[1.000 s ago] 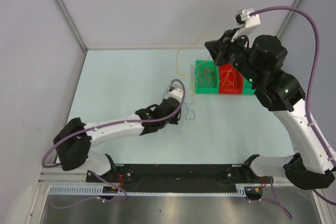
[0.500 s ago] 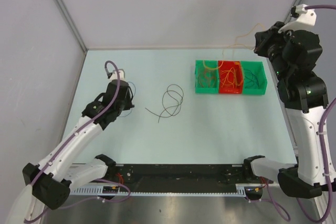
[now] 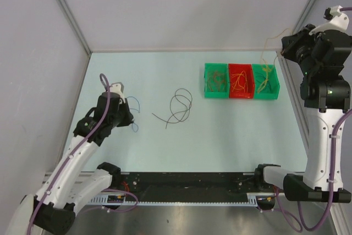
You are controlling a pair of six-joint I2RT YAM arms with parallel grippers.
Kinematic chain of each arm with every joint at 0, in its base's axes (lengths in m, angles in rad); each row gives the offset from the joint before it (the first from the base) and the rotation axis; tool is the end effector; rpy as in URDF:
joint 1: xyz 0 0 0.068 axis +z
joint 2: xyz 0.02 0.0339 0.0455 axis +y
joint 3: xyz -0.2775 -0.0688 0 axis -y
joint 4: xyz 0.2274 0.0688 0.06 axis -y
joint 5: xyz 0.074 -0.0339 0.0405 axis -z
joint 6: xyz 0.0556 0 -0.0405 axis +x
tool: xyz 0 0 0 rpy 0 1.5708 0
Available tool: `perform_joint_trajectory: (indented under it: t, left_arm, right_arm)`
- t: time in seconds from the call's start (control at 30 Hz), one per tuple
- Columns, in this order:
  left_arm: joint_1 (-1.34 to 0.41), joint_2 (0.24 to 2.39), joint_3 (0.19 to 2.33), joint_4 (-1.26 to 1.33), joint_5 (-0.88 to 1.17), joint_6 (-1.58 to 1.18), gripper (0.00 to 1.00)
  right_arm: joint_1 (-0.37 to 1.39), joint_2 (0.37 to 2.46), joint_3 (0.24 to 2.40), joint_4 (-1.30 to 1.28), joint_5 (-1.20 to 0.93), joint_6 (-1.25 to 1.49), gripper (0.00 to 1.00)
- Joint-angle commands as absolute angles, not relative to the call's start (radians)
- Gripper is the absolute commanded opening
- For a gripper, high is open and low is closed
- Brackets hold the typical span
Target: Untangle the cables
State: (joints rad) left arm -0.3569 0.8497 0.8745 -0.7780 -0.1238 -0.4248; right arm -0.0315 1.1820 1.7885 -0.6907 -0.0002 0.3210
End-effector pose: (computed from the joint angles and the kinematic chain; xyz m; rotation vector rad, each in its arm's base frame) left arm 0.1494 -0.0484 0.2992 -0.1416 2.3259 -0.2510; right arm 0.1965 -0.0062 0.5383 0.2908 1.6339 0.2202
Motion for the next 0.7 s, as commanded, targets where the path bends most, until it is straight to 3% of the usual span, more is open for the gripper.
perform_joint_trajectory:
  t: [0.0, 0.67]
  left_arm:
    - [-0.356, 0.717, 0.818, -0.711, 0.026, -0.419, 0.0]
    - [-0.35, 0.546, 0.793, -0.693, -0.066, -0.436, 0.0]
  right_arm:
    - [-0.038, 1.218, 1.781, -0.654, -0.029, 0.368, 0.0]
    - [0.028, 1.37, 1.707, -0.46, 0.1, 0.46, 0.0]
